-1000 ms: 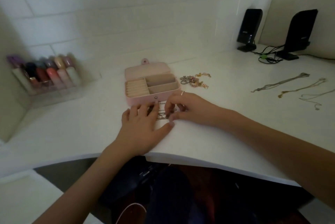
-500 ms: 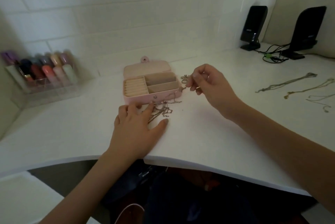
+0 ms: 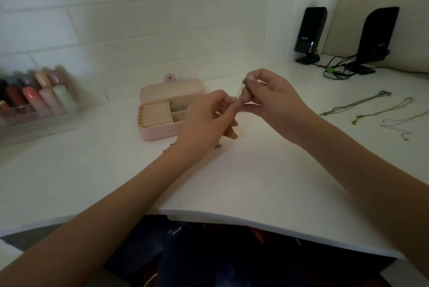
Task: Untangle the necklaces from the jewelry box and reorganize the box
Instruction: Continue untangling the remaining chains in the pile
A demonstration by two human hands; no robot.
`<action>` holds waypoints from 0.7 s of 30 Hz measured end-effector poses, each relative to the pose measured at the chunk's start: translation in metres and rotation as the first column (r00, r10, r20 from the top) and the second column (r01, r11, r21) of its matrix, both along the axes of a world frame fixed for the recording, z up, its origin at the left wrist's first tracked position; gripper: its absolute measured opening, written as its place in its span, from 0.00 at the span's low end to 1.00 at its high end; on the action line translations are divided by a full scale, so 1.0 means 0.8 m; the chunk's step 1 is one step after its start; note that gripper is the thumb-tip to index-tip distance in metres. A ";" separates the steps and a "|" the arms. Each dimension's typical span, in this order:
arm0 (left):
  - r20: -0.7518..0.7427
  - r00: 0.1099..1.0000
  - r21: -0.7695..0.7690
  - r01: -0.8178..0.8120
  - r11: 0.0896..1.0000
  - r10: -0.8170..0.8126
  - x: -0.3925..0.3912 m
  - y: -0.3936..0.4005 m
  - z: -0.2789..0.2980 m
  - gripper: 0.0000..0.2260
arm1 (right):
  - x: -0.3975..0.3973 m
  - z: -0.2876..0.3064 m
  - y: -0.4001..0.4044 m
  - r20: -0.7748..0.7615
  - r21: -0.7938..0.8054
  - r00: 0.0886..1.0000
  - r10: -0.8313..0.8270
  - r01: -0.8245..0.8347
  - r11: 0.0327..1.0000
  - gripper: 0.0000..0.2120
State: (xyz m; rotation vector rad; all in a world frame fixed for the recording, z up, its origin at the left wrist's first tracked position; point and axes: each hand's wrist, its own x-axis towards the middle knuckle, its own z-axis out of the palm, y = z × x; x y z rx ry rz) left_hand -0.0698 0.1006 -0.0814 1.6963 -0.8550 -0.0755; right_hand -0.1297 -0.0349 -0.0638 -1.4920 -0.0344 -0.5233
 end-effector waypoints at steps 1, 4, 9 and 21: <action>-0.052 0.999 -0.013 0.015 1.000 -0.015 0.003 -0.002 -0.002 0.09 | 0.000 0.000 -0.004 -0.023 0.059 1.000 -0.017 0.019 0.998 0.08; -0.101 0.993 -0.037 -0.063 0.997 0.059 0.022 0.000 -0.009 0.10 | 0.002 0.003 -0.013 -0.094 0.204 0.994 -0.046 0.065 0.977 0.08; -0.117 0.977 -0.102 -0.192 0.976 0.180 0.035 0.007 -0.008 0.09 | 0.000 0.003 -0.022 -0.206 0.123 0.979 -0.006 0.032 0.992 0.08; 0.063 0.905 -0.191 -0.402 0.895 0.420 0.049 0.012 -0.017 0.13 | -0.008 0.003 -0.026 -0.398 -0.458 0.916 -0.056 -0.146 0.877 0.08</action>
